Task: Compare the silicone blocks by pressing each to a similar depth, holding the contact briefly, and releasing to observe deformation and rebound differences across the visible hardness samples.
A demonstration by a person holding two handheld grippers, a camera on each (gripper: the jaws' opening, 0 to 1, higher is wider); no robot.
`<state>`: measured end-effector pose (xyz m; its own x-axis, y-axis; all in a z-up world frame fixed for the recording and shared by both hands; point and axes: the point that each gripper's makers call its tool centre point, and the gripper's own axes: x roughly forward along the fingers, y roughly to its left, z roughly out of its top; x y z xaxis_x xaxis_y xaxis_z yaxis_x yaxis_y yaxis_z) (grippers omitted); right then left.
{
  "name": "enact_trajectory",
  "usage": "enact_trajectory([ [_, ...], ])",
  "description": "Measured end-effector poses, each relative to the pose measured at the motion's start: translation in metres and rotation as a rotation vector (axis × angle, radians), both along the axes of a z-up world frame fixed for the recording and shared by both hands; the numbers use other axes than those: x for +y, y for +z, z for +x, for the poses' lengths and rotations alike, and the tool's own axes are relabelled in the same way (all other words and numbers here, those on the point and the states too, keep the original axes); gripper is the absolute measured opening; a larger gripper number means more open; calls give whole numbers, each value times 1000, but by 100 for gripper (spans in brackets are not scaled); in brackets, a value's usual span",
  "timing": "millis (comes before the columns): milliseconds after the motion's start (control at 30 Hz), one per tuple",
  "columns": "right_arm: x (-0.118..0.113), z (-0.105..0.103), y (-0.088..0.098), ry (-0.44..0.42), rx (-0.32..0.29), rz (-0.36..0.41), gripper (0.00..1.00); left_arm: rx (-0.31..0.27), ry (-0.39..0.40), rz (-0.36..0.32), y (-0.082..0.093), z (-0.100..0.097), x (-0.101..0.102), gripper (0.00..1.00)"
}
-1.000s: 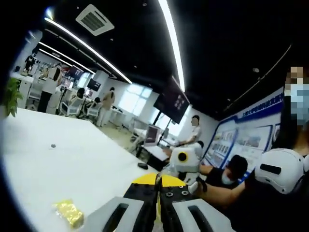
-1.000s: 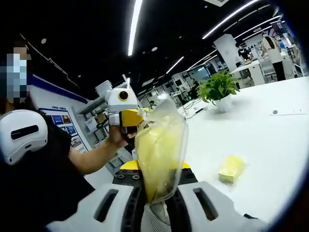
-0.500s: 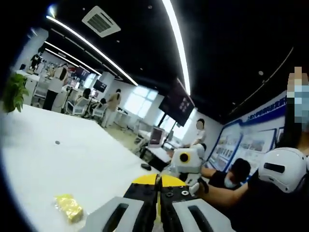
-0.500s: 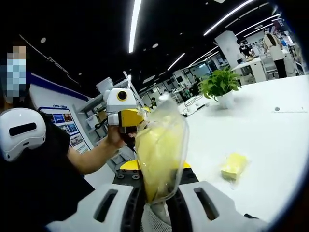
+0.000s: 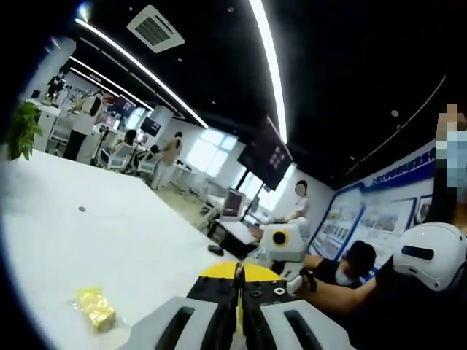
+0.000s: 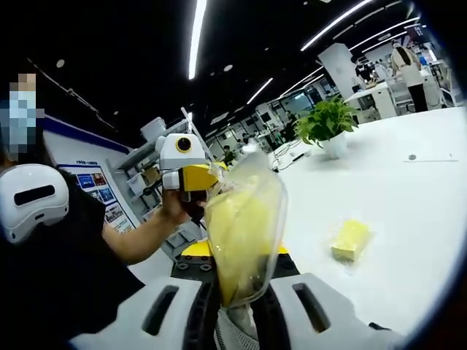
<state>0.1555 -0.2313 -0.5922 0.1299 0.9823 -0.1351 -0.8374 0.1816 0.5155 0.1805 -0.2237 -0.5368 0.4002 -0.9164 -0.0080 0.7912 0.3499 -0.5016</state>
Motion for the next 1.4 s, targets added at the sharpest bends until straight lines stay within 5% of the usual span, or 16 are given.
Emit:
enact_trajectory([
  [400, 3, 7, -5, -7, -6, -13, 10, 53, 20, -61, -5, 6, 6, 0],
  [467, 3, 7, -4, -4, 18, -3, 10, 108, -3, -78, -6, 8, 6, 0],
  [767, 3, 11, -3, -13, 31, 16, 10, 72, -6, -50, -3, 11, 4, 0],
  [1400, 1, 27, -3, -48, -5, 102, 19, 170, -5, -163, 1, 23, 1, 0],
])
